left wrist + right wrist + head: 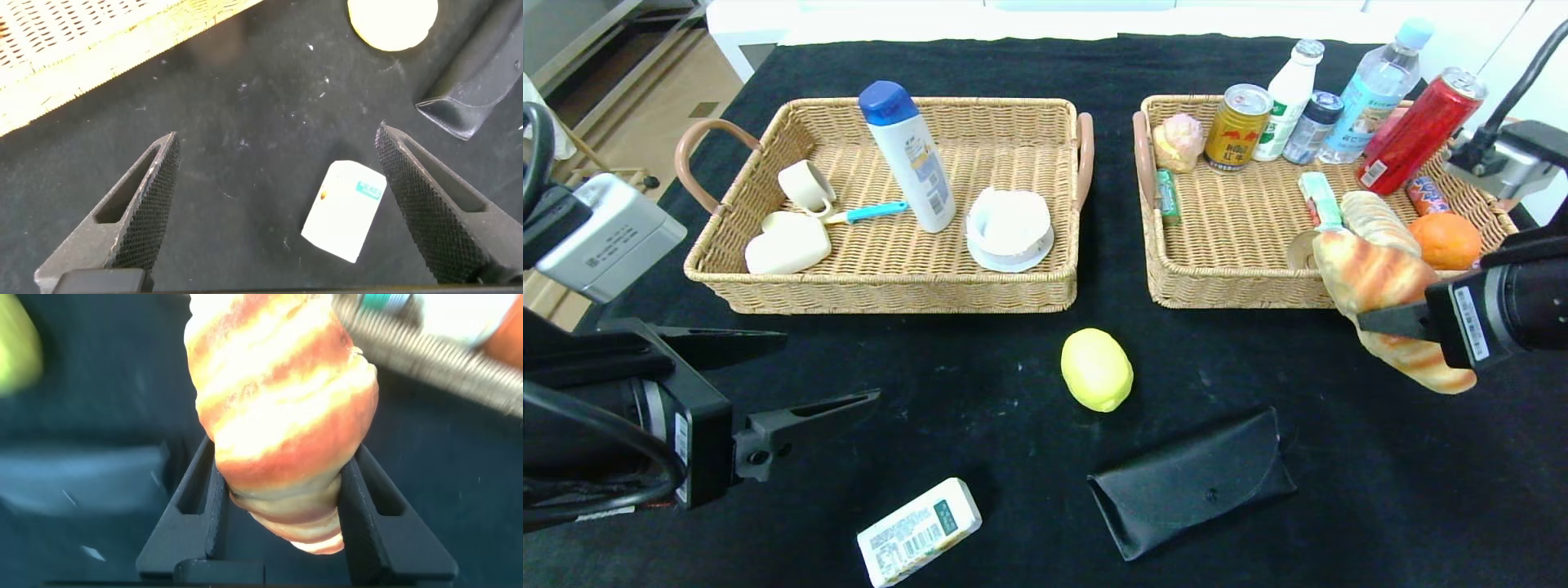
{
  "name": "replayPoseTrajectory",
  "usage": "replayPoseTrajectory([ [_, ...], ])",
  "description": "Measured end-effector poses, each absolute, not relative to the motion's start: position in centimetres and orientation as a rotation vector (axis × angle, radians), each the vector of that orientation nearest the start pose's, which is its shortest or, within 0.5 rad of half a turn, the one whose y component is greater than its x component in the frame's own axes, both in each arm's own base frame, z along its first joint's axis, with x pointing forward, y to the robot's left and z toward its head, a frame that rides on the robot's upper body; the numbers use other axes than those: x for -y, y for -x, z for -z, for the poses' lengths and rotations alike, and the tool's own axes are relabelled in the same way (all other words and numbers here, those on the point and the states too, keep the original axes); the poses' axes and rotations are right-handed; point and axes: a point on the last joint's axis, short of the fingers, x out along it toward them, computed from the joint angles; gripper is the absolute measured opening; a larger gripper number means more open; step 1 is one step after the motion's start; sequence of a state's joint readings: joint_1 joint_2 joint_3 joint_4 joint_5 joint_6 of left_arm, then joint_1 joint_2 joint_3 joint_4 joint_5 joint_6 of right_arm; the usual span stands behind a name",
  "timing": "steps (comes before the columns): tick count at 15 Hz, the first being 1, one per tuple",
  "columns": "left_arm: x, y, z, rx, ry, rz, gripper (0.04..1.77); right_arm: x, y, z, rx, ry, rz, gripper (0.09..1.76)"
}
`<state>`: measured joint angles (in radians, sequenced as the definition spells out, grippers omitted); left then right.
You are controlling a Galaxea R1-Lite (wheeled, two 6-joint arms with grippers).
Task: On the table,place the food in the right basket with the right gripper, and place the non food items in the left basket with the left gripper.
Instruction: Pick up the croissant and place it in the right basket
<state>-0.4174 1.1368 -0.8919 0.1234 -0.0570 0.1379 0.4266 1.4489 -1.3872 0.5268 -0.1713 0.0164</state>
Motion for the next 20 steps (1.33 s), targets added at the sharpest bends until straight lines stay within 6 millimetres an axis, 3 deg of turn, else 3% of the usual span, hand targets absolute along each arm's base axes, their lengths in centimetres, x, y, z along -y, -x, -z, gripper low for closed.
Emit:
replayPoseTrajectory([
  [7,6.4,-14.0,-26.9,-0.317,-0.197,0.494,1.72,-10.5,-24.5,-34.7,-0.423,-0.066,-0.197,0.83],
  [13,6.3,-13.8,-27.0,-0.309,-0.197,0.494,1.72,-12.3,-29.4,-35.0,-0.295,-0.235,-0.130,0.83],
  [20,6.2,-13.7,-27.0,-0.304,-0.203,0.495,1.72,-13.6,-32.5,-34.1,-0.243,-0.303,-0.132,0.83],
])
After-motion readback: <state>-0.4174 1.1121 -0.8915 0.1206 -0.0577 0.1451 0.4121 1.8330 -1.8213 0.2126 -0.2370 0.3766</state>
